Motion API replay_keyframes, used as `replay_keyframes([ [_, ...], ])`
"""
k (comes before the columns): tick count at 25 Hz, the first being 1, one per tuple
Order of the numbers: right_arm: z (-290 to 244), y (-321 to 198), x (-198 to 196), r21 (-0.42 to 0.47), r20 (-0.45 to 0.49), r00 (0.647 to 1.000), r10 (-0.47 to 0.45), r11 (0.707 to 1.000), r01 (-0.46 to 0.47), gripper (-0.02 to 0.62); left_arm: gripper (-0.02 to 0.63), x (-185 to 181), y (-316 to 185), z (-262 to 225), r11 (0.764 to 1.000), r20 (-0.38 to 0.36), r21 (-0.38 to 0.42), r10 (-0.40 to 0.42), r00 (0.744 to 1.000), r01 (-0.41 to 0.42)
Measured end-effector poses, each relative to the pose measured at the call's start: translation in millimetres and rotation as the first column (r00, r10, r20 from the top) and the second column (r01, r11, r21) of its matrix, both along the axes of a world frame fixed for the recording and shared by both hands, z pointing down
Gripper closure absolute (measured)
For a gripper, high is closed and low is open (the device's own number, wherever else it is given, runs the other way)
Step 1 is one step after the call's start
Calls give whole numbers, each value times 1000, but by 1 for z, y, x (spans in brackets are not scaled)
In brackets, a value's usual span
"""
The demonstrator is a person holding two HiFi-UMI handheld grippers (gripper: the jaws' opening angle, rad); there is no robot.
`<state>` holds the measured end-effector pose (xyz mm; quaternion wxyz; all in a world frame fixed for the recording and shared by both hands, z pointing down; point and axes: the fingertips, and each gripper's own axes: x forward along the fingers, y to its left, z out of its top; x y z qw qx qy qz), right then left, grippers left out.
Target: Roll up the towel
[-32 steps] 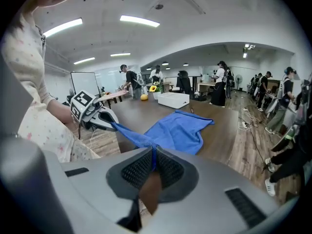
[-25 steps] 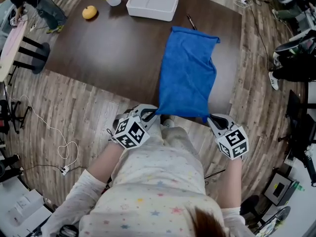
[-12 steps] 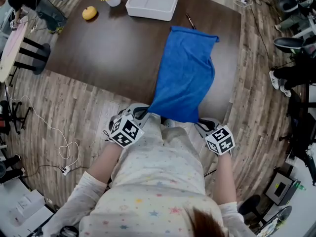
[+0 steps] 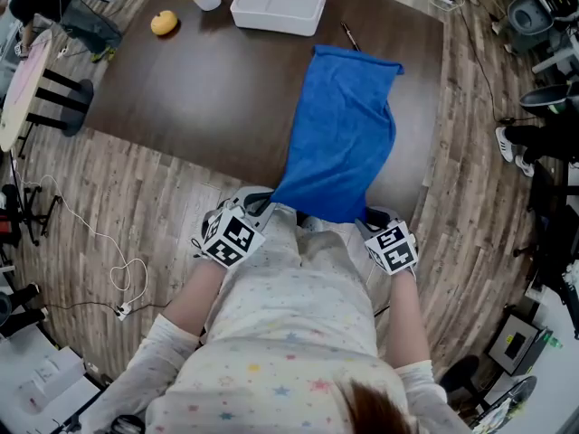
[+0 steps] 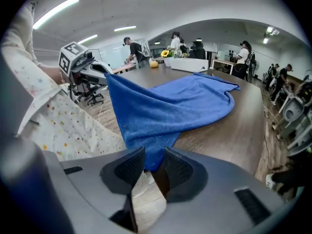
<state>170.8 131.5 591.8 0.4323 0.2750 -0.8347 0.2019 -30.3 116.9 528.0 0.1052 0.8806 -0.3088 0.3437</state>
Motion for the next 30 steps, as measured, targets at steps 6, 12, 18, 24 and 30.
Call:
replay_keyframes([
  [6,-4,8,6,-37,-19,1000,2,999,-3,574,591,-6,0,2,1000,-9,-8,-16,1000,16],
  [12,-41,23,45,2,-4,991,133,991,-133,575,591,-1,15,9,999,-32,-39,12,999,-14],
  [18,-63,41,69,0,80,939,334,942,-335,575,592,13,37,18,994,-94,-103,26,995,-36],
  [24,-62,36,69,-11,59,950,307,952,-307,575,591,9,36,25,991,-77,-131,28,997,-38],
  [30,-75,-13,62,47,24,972,232,971,-233,574,591,7,0,9,992,-88,-126,10,996,-21],
])
